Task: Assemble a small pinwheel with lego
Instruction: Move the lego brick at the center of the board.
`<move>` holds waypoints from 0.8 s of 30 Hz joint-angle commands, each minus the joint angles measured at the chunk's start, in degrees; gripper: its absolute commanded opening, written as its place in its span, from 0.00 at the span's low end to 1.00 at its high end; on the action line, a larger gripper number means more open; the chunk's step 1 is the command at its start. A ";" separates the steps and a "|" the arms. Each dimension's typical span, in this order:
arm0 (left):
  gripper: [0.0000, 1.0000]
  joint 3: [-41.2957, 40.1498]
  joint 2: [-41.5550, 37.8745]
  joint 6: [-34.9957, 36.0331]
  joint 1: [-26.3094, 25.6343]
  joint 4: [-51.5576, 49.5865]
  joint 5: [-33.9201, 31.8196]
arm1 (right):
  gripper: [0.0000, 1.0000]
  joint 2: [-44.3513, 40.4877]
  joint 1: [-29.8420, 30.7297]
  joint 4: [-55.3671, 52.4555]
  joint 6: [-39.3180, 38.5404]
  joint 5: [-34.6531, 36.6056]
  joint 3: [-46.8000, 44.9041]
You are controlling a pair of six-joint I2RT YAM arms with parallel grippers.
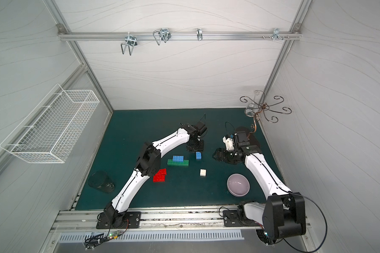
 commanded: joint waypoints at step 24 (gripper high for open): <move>0.33 -27.80 -13.72 9.39 17.12 4.31 -6.20 | 0.79 8.90 15.98 2.16 -0.17 3.95 4.41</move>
